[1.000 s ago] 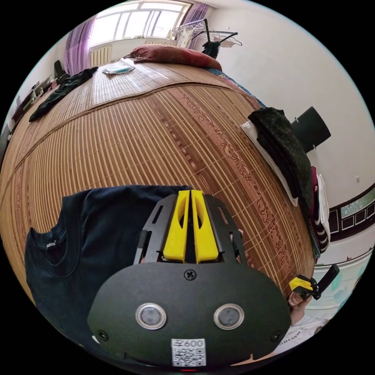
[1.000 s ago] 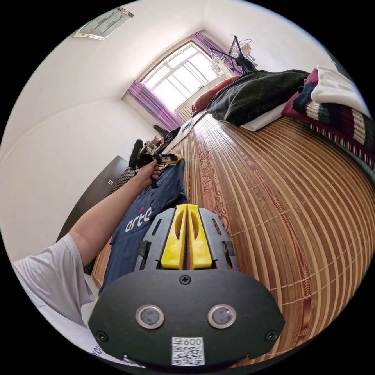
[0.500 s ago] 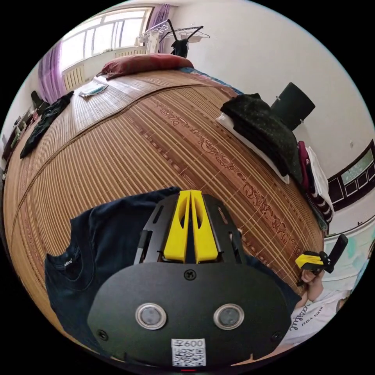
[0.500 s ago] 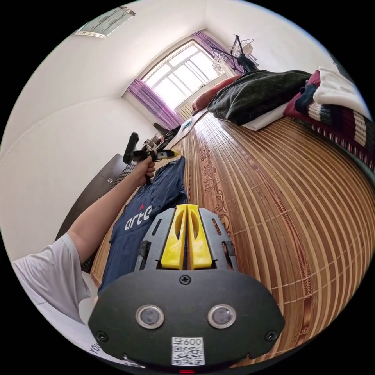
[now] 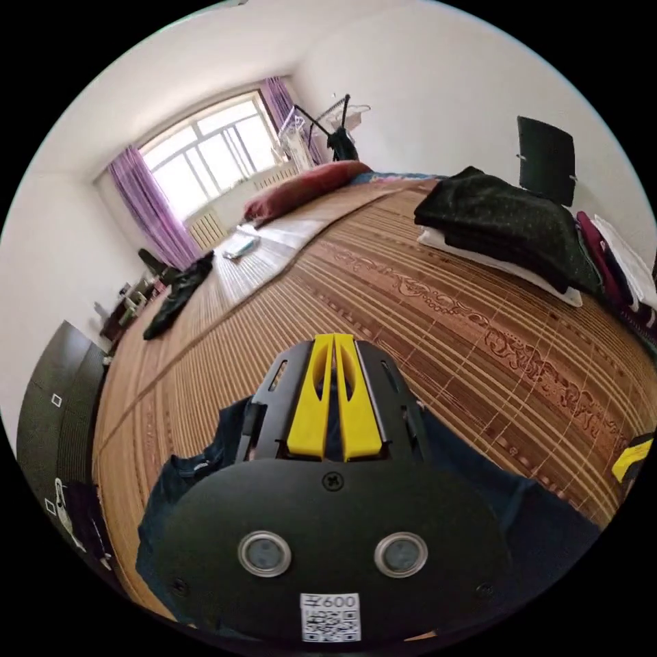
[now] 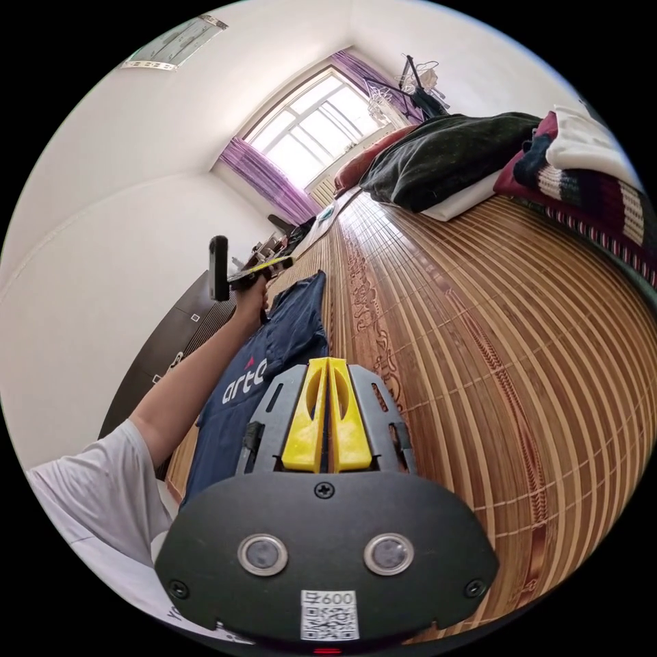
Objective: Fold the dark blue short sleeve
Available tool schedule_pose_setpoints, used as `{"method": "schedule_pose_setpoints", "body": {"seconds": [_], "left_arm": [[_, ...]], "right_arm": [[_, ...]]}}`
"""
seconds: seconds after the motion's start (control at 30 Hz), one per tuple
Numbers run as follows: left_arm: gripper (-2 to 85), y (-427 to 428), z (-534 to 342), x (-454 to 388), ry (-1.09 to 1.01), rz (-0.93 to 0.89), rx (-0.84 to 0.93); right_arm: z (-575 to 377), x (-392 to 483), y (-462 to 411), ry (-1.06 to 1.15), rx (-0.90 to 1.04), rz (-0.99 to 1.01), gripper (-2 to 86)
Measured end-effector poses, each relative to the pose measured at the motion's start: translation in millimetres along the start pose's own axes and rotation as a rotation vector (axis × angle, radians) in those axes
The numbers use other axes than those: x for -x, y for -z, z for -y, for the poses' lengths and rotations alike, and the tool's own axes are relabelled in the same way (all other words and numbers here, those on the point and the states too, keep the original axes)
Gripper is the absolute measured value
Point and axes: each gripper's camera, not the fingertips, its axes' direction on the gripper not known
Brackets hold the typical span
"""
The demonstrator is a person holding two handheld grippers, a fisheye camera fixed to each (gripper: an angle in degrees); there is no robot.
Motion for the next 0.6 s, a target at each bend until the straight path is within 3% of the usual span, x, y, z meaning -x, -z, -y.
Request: {"method": "schedule_pose_setpoints", "body": {"seconds": [0.07, 0.17, 0.3, 0.6], "left_arm": [[0.5, 22.6, -7.8, -22.8, -0.132, 0.021, -0.03], [0.6, 41.6, -22.0, -60.0, -0.353, -0.214, 0.129], [0.8, 69.7, -41.5, -88.4, -0.377, -0.487, 0.218], [0.7, 51.8, -42.3, -123.2, -0.308, -0.624, 0.283]], "right_arm": [[-0.8, 1.5, 0.9, 0.006, -0.005, -0.005, -0.8], [-1.5, 2.1, 0.6, 0.008, -0.002, -0.003, -0.8], [-2.6, 5.9, -1.0, 0.018, 0.002, -0.02, -0.8], [-3.5, 4.7, -1.9, 0.013, 0.006, -0.018, -0.8]]}}
